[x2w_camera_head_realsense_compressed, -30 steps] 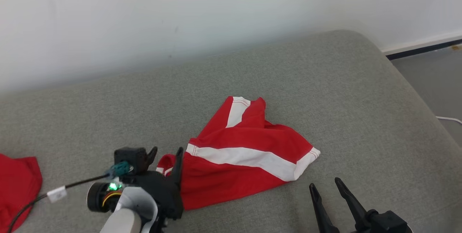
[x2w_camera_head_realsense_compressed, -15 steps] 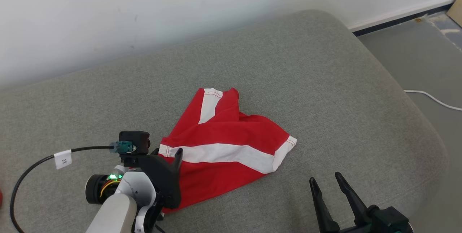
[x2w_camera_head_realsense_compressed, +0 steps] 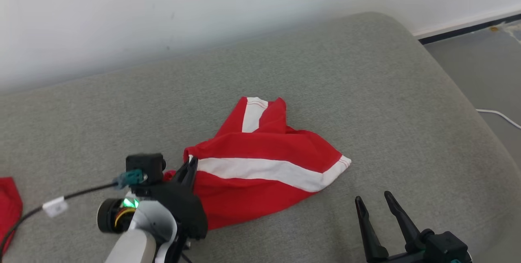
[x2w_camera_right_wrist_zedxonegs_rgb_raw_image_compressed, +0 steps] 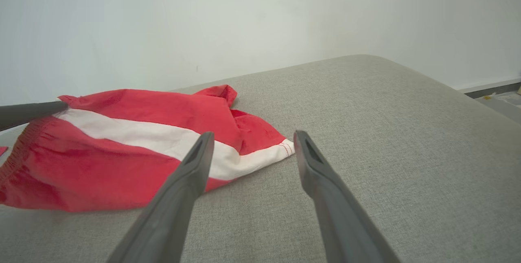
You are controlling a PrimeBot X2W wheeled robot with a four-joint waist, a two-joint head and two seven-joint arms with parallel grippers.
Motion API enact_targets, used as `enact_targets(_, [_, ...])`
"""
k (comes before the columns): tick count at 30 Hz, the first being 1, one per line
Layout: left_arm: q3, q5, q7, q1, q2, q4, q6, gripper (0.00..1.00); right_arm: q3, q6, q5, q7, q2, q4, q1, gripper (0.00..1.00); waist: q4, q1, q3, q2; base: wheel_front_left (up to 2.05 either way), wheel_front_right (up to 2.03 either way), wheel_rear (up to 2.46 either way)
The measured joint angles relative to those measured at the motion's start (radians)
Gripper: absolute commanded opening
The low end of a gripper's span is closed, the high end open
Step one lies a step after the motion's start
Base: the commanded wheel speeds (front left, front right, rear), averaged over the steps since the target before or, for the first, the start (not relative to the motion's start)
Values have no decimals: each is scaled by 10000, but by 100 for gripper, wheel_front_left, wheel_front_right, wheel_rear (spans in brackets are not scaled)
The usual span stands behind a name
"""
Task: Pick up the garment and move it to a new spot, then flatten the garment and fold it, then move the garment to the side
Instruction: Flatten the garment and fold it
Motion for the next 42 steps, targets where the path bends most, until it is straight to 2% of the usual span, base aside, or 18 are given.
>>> enact_targets(8, [416,-219,-890,1869,161,-1191,311,0,-90,0,0,0,-44,-65,43,100,736,0,61,0,0,0,0])
enact_targets(16, [892,-608,-1877,2910,-104,-1126,633,0,-4,0,0,2,-79,-44,-23,100,1408,0,85,0,0,0,0])
enact_targets(17, [930,-627,-2010,2963,-119,-1074,652,28,10,0,0,0,-81,-36,-30,100,1454,0,75,0,0,0,0])
enact_targets(18, [953,-662,-2105,3014,-132,-1012,650,89,19,0,0,0,-82,-31,-32,100,1484,0,57,0,0,0,0])
enact_targets(19, [970,-658,-2272,3058,-138,-959,648,100,31,0,0,0,-90,-19,-33,100,1499,0,35,0,0,0,0])
enact_targets(24, [955,-675,-2976,3231,-153,-867,290,100,90,0,4,0,-138,56,-32,100,1481,0,-95,0,0,0,0])
enact_targets(29, [1005,-543,-3960,3735,77,-800,-58,100,59,0,33,0,-222,130,33,100,1438,-1,-288,0,0,0,0])
enact_targets(35, [1179,211,-5275,4396,301,-757,-73,100,-161,0,86,0,-282,230,320,100,1482,-2,-642,0,0,0,0])
enact_targets(37, [1373,644,-5392,4595,267,-913,-36,100,-272,0,94,0,-284,255,431,100,1537,-1,-778,0,0,0,0])
enact_targets(39, [1839,1068,-5409,4758,-13,-1440,-27,100,-399,0,96,2,-282,282,490,100,1624,-2,-886,0,0,0,0])
enact_targets(42, [2403,1776,-5419,5099,-384,-2021,-265,100,-550,0,96,2,-272,299,538,100,1762,-2,-1049,0,0,0,0])
